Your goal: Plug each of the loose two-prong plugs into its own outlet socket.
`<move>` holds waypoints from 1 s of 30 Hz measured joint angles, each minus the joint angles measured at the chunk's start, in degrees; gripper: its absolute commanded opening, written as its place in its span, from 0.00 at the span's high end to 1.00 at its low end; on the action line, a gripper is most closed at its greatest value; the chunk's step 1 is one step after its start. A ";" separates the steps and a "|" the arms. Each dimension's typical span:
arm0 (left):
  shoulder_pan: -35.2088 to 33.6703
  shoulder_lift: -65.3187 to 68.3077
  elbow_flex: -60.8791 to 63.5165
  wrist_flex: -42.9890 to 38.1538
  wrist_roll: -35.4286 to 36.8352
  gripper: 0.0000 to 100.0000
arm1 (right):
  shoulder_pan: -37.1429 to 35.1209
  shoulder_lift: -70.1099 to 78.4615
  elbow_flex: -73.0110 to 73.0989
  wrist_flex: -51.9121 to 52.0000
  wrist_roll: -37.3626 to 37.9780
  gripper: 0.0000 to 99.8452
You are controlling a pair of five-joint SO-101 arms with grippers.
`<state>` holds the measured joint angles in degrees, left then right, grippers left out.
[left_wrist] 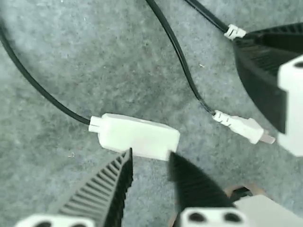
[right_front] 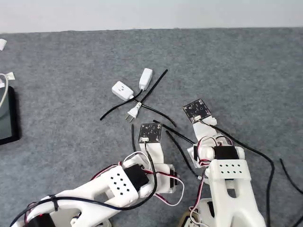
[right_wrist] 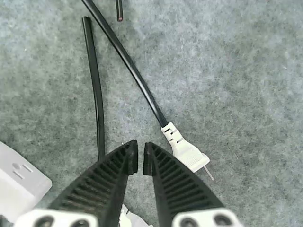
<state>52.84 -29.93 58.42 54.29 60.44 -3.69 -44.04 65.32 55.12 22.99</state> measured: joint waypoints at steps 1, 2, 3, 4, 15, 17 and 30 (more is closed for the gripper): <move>0.00 0.00 0.00 -0.18 0.09 0.73 | 0.00 0.00 0.00 0.00 0.00 0.97; 0.00 0.00 0.00 -0.18 0.26 0.71 | 0.00 0.00 0.00 0.00 0.00 0.97; 0.00 0.00 0.00 -0.18 0.44 0.71 | 0.00 0.00 0.00 0.00 0.00 0.97; 0.00 0.00 0.00 -0.18 0.44 0.71 | 0.00 0.00 0.00 0.00 0.00 0.97; -2.55 0.97 2.90 -3.60 1.76 0.92 | 0.00 0.00 0.00 0.00 0.00 0.97; -2.81 2.99 2.99 -6.77 1.76 0.87 | 0.00 0.00 0.00 0.00 0.00 0.97; -3.16 21.54 -9.41 -8.26 1.76 0.80 | 0.00 0.00 0.00 0.00 0.00 0.97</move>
<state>49.67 -8.40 49.01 46.02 62.20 -3.69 -44.04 65.32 55.12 22.99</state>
